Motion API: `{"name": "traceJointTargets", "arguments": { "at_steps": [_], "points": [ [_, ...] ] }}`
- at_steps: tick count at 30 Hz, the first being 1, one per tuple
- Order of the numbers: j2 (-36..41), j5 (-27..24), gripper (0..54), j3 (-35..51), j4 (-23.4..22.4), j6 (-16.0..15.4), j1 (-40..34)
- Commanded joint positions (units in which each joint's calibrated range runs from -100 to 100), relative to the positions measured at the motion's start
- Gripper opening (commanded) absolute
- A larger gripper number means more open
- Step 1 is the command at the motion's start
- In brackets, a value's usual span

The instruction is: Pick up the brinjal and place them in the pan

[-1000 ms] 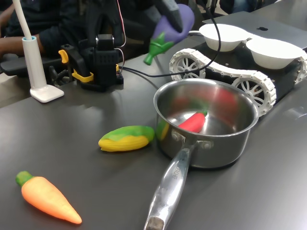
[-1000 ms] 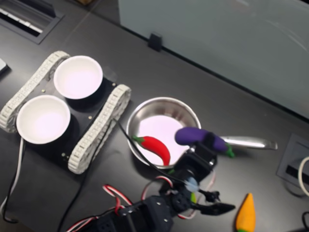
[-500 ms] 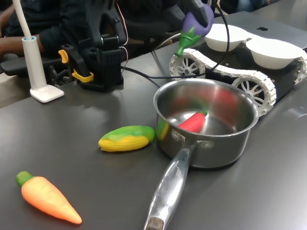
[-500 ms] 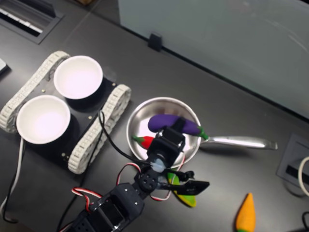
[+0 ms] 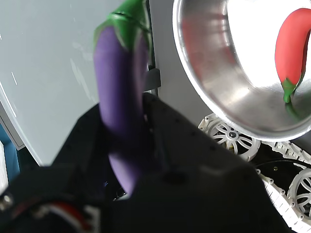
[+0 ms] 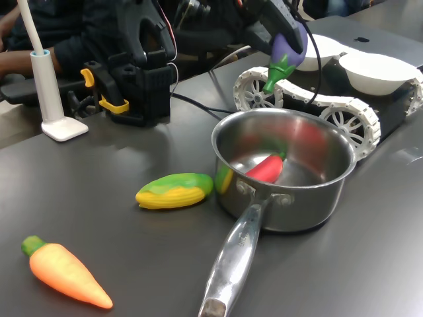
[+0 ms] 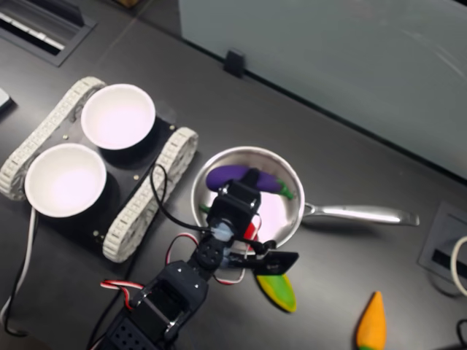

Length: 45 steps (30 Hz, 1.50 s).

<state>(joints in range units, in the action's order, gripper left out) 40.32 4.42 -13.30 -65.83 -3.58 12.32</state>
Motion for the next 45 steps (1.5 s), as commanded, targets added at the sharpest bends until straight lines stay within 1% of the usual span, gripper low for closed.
{"name": "traceJointTargets", "arguments": {
  "at_steps": [1,5,8,22,31,34,36,38,40,45],
  "points": [
    [0.89,-0.54,0.5,-0.10,5.15,1.23,-2.11],
    [0.46,-0.63,0.5,-3.37,7.37,1.73,-2.69],
    [0.46,-0.68,0.5,-5.19,8.22,1.90,-2.80],
    [0.72,-0.54,0.5,-8.19,8.56,1.90,-1.77],
    [0.89,-0.49,0.8,-7.82,7.88,1.90,-1.43],
    [0.72,-1.07,5.0,-7.01,6.85,1.90,-1.31],
    [0.97,-1.76,9.5,-6.91,6.43,1.82,-0.97],
    [1.14,-1.61,11.3,-6.91,6.43,1.82,-0.62],
    [1.14,-1.42,14.9,-6.64,6.17,1.82,-0.28],
    [1.48,-0.49,22.0,-4.64,2.93,1.82,-1.43]
  ]
}}
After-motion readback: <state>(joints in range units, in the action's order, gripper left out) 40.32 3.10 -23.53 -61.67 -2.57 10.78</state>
